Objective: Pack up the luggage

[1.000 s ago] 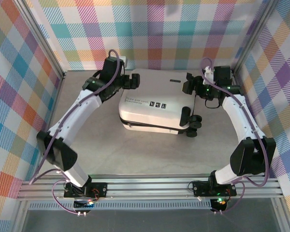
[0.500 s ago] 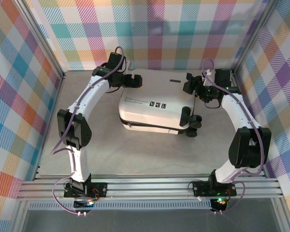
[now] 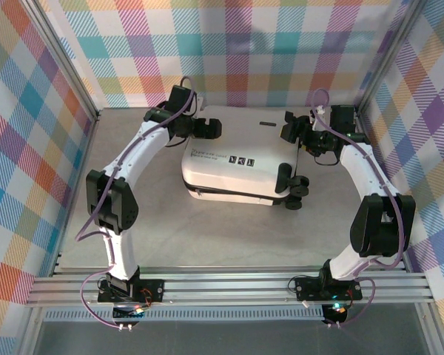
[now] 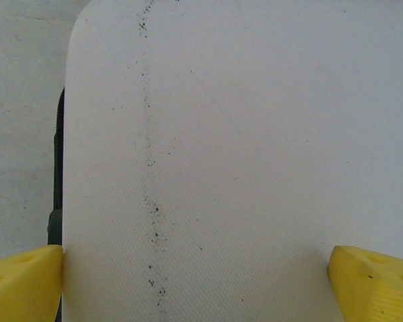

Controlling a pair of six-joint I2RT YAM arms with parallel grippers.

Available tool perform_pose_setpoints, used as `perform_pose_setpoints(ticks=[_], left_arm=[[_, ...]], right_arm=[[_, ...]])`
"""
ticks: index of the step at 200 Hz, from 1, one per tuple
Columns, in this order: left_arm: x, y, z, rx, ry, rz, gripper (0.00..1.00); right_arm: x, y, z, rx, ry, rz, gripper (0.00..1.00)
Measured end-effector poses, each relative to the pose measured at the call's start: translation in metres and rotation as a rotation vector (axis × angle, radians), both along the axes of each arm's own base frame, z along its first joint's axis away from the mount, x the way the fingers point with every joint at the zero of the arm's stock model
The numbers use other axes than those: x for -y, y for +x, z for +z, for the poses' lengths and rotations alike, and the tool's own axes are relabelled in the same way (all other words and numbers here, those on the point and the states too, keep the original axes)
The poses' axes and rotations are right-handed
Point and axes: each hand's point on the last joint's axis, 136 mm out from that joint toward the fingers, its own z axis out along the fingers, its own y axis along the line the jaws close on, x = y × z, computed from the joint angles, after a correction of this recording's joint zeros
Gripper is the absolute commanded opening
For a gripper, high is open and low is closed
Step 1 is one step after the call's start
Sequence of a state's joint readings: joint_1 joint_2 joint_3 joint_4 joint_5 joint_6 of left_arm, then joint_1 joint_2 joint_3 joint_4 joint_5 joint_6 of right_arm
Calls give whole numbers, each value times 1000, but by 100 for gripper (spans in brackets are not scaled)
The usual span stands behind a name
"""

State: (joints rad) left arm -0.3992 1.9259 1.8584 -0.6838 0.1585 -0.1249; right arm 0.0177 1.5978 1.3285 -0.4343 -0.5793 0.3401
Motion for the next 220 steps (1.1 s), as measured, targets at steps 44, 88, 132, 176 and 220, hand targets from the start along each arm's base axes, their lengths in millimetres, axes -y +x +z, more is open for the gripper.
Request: perform_pose_setpoints(ticks=[44,88,132,176,220], left_arm=[[-2,-27,18,23,-17,13,96],[-7,-48,34,41,-27,24,96],[-17,-60,33,38,-13,56,96],[44,-82,54,85,-136,-125,96],[45,-80,55,90,-143,-127,96]], right_arm=[[-2,4,8,42,7,9,98],[-8,6,21,98,9,22,98],[-25,7,34,152,-4,60,97],[-93,-17,79,249,100,287,97],[-113,-28,88,267,117,354,95]])
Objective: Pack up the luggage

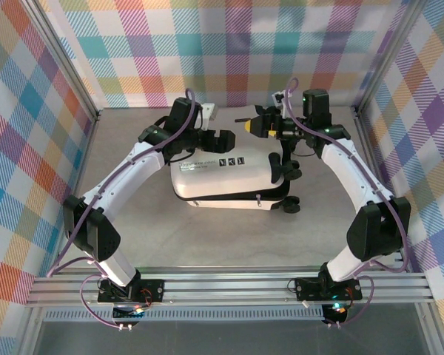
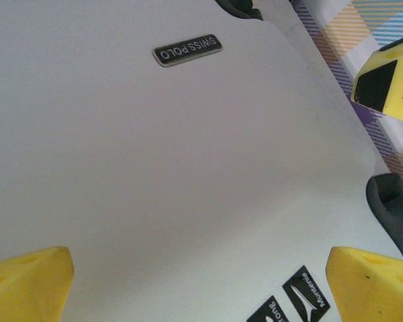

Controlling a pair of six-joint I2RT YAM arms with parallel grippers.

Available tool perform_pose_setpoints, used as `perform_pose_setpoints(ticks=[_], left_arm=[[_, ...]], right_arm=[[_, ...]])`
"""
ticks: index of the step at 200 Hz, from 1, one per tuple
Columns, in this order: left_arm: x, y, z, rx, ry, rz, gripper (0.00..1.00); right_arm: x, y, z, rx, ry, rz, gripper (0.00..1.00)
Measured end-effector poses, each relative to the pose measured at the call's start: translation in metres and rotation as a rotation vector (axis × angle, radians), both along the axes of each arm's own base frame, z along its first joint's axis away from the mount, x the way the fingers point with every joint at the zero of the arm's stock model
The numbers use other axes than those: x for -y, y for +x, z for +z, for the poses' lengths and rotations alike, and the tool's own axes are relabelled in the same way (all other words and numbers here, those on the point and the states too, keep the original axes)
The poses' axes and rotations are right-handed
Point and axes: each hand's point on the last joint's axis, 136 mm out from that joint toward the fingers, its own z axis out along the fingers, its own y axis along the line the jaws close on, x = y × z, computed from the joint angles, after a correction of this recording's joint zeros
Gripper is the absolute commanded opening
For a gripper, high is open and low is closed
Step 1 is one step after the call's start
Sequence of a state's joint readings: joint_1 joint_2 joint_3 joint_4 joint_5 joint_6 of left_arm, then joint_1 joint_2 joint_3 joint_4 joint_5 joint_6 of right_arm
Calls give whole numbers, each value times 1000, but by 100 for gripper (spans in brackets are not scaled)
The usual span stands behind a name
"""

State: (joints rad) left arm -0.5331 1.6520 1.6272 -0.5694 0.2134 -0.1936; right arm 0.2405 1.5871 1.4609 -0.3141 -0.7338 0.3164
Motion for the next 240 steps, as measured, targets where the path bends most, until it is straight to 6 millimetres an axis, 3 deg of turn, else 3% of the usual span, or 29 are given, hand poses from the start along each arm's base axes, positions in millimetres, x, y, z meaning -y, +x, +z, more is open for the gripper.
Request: perform_pose_setpoints(ticks=[28,45,93,110,127,158,179,202,240], left_arm=[[-6,0,-1,10,20,22,97],[-13,-1,1,25,36,46,97],[-27,-10,28,100,41,91,97],[-23,-12,35,121,42,85,97],[-10,-16,44,144,42,52,97],[29,-20,70,200,14,-26,97],[48,-22,75,212,14,-63,97],[68,-21,74,216,20,-88,97],[108,-20,66,211,34,-148,97]], right_arm=[[11,3,-11,8,-49,-58,92],[22,-8,-17,18,-94,-103,90],[43,-84,-2,169,-168,-204,78],[42,-109,-10,198,-184,-210,73],[38,-127,-31,186,-202,-201,66],[34,-154,-93,78,-267,-199,57],[35,-168,-125,24,-292,-204,51],[34,-173,-144,-9,-299,-216,48],[26,-164,-159,-18,-306,-242,44]])
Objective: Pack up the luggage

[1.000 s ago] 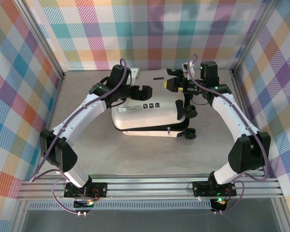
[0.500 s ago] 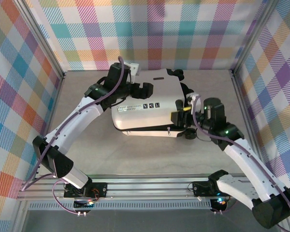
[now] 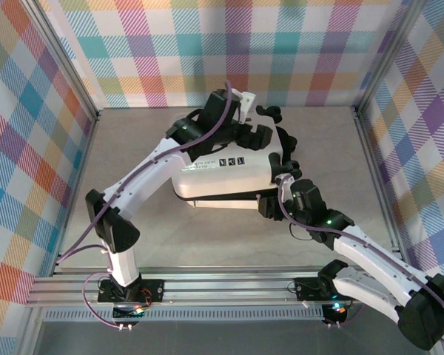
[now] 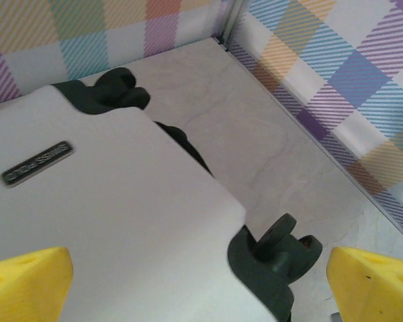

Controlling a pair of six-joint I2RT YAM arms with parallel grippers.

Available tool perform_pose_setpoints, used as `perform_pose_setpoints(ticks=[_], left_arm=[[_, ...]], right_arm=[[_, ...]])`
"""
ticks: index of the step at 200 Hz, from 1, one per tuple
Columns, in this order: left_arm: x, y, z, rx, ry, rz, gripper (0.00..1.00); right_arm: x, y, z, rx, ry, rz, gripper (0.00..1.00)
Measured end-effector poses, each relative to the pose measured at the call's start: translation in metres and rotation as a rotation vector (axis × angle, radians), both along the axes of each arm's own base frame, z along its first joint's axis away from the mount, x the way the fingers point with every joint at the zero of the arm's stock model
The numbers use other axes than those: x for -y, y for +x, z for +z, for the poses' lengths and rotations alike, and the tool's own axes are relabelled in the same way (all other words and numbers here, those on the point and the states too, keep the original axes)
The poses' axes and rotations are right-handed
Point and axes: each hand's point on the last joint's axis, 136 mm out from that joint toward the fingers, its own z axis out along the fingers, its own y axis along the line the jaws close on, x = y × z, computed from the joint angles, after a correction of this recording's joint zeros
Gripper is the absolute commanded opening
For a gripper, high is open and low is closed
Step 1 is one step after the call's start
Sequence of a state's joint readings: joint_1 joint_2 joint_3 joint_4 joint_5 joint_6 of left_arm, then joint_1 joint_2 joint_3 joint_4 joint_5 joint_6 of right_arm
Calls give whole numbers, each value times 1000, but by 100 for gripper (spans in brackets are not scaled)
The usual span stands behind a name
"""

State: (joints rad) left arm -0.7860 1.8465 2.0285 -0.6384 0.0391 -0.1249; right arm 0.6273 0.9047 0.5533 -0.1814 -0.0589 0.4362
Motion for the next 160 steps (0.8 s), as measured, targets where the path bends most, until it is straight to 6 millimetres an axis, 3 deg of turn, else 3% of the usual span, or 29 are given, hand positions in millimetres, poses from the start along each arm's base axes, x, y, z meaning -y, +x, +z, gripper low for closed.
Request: perform_pose_setpoints(ticks=[53,100,160], left_arm=[[40,-7,-10,0,34,-61,97],[52,-12,-9,5,37,-76,97],[60,-15,-9,9,34,-88,96]], right_arm=[[-10,6,-17,-9,-12,-19,41],[-16,14,-21,2,-11,-40,38],[-25,27,-26,19,-26,-65,14]])
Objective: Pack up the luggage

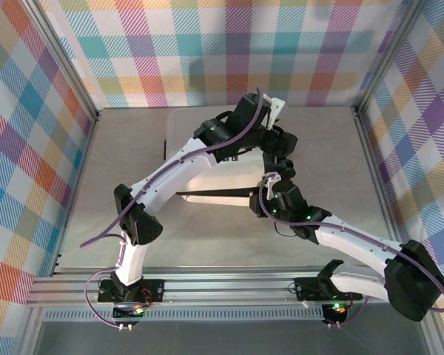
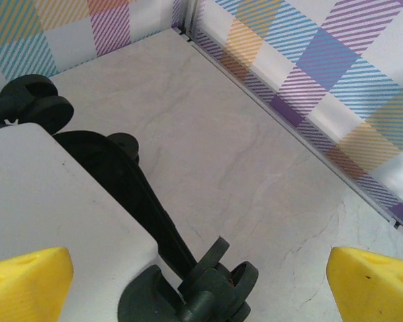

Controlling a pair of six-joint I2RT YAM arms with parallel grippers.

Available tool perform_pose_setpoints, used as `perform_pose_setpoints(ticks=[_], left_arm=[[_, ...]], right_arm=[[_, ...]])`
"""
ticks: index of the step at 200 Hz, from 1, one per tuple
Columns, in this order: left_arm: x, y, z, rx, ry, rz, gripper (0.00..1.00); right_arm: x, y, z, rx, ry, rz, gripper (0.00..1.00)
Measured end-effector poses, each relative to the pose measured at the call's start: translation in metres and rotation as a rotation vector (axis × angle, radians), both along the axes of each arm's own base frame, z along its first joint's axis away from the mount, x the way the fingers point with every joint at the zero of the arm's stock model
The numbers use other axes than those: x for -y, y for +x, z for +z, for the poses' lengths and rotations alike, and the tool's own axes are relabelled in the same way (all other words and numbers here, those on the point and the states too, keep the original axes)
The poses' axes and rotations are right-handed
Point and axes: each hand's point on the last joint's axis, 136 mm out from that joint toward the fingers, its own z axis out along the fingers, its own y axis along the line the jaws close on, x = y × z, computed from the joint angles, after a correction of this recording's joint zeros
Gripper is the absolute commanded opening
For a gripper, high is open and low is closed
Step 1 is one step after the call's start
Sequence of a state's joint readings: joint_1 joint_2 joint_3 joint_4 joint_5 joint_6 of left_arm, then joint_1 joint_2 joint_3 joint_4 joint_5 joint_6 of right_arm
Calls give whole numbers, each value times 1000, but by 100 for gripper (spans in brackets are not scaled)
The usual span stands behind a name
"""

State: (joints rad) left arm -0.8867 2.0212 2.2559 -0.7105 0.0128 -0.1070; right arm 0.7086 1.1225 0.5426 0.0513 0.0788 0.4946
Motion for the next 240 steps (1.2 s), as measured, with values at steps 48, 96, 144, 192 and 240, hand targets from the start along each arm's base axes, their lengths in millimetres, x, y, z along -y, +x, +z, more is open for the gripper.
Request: perform_pose_setpoints(ticks=[48,96,144,192,240], left_arm=[[9,0,-14,-14,17,-10,96],[10,0,-16,-16,19,-11,96],[10,0,-16,-16,19,-12,96],[11,-2,-16,-16,19,-14,96],[11,-1,-16,-14,21,-11,96]], right_arm=[[-1,-2,-2,-10,-1,0,18],[6,-15,-11,-45,-8,-7,26],[5,-16,-16,-65,-4,-6,29],[-3,-19,-26,-97,-6,24,30],[-5,-21,-18,-83,16,29,35]])
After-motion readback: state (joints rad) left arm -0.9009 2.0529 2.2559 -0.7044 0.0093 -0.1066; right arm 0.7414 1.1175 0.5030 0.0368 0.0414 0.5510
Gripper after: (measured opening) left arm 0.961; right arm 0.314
